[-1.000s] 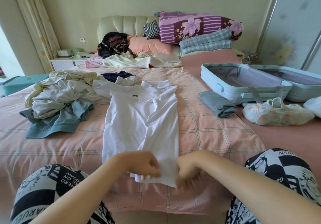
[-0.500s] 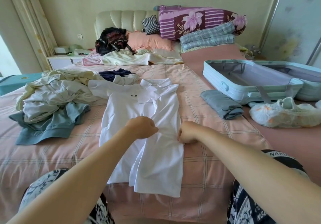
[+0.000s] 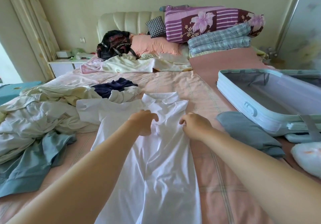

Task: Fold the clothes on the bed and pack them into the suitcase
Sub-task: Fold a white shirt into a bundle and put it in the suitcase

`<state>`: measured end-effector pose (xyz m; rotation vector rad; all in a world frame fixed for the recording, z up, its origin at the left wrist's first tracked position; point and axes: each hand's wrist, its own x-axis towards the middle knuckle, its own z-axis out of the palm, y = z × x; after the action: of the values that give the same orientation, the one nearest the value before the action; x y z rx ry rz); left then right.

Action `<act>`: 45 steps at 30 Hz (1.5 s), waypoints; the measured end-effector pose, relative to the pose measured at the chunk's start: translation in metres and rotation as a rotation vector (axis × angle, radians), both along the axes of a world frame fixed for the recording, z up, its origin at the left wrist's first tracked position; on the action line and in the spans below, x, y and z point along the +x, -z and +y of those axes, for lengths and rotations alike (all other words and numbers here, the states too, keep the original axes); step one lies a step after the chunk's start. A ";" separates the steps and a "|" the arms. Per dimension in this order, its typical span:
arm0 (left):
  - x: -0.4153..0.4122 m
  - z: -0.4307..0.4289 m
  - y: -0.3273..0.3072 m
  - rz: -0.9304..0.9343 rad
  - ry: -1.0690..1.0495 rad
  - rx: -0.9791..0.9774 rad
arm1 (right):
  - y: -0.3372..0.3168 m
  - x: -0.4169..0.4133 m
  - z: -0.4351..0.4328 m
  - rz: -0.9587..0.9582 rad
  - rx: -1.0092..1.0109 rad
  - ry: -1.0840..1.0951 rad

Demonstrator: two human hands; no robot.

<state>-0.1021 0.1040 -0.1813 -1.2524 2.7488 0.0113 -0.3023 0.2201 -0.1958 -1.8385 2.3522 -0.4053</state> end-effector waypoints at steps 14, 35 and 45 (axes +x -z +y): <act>-0.004 -0.118 0.006 0.274 -0.122 0.104 | 0.026 -0.035 -0.133 0.148 -0.074 -0.021; -0.068 -0.173 0.041 0.603 -0.095 -0.362 | 0.028 -0.082 -0.219 0.400 -0.277 0.158; -0.018 -0.142 0.040 0.111 0.008 -0.122 | 0.033 -0.017 -0.186 0.360 0.194 -0.072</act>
<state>-0.1201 -0.0380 -0.2211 -1.3073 2.8885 -0.0922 -0.3191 0.0336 -0.2284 -2.0321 2.4231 0.1737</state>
